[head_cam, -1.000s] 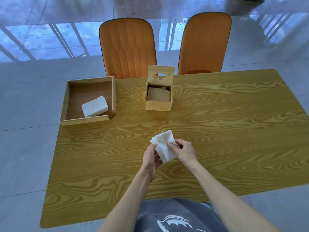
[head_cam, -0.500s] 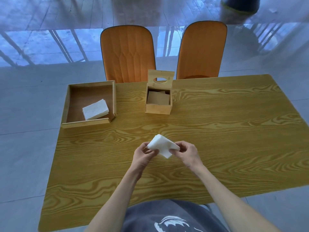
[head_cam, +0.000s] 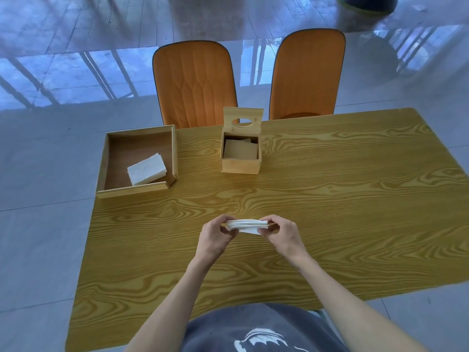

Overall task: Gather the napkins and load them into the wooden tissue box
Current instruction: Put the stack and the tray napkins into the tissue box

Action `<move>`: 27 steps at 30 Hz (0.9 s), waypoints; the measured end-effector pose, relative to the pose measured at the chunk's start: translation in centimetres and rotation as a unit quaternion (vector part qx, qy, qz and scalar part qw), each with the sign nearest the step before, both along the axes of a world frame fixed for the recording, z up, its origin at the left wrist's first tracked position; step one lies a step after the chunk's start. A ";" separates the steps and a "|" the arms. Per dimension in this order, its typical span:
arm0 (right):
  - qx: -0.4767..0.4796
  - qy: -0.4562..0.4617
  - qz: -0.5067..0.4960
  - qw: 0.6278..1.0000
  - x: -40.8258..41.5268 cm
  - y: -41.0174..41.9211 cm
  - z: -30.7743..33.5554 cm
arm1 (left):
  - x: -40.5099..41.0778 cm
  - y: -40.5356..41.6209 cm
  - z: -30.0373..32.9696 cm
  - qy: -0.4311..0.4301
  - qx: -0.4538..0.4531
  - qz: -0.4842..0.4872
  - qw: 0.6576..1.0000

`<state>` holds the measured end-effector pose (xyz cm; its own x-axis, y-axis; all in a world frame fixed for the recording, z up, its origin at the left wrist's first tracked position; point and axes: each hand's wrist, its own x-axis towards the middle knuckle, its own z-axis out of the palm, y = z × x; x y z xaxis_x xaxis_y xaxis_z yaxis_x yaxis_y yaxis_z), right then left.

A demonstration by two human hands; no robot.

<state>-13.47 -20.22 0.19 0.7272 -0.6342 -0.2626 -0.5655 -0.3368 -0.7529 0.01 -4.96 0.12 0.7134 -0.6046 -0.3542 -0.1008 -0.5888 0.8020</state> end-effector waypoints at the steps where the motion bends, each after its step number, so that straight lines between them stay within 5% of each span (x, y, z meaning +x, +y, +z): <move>1: 0.006 -0.003 0.000 1.000 0.0 -0.1 0.0 | 0.1 -0.1 0.2 0.001 -0.002 -0.002 1.000; 13: 0.033 0.006 -0.019 0.999 0.6 -0.6 0.0 | 1.5 -0.9 0.6 0.006 0.038 -0.007 0.999; 27: 0.059 -0.083 -0.056 0.993 9.6 -7.2 4.2 | 10.5 -7.0 5.5 0.030 -0.091 0.048 0.994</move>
